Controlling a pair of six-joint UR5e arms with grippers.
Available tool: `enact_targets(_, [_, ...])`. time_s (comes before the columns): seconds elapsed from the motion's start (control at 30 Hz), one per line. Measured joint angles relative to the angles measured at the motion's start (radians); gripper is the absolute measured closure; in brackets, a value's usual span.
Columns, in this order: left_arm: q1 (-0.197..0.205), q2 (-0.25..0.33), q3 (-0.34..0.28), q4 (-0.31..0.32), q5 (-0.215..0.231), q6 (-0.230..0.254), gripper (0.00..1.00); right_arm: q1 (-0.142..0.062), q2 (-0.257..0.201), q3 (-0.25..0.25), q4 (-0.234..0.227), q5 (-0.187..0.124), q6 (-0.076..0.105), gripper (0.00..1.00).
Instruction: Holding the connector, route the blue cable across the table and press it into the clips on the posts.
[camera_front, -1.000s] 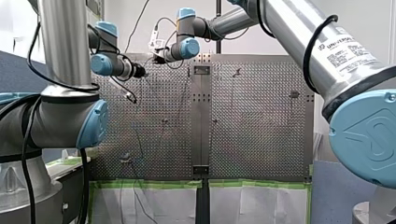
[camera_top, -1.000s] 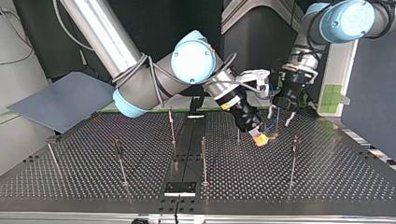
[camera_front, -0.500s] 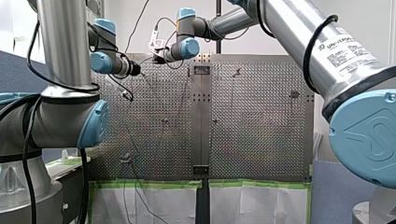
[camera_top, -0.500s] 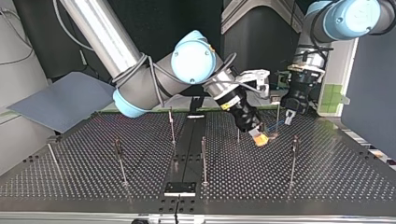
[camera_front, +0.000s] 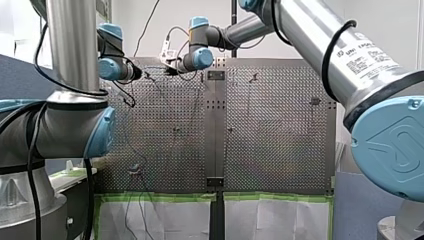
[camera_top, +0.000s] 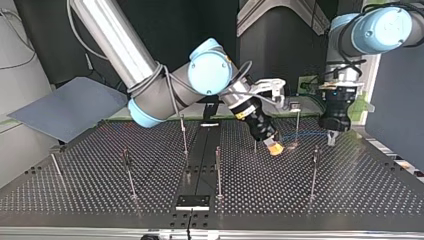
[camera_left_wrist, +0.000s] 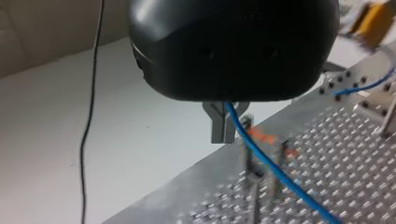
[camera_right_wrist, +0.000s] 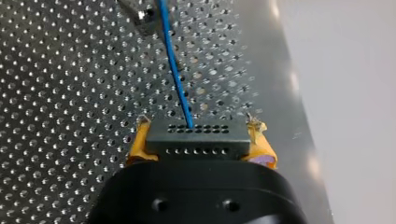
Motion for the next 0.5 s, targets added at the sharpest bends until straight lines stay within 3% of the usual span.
enact_targets(0.27, [0.022,-0.062,0.026,0.045,-0.027,0.048,1.0,-0.011,0.007,-0.002,-0.012,-0.005,0.016,1.0])
enact_targets(0.5, [0.033,-0.104,0.035,0.086,0.0,0.056,1.0,-0.016,0.017,-0.007,-0.014,-0.009,0.023,1.0])
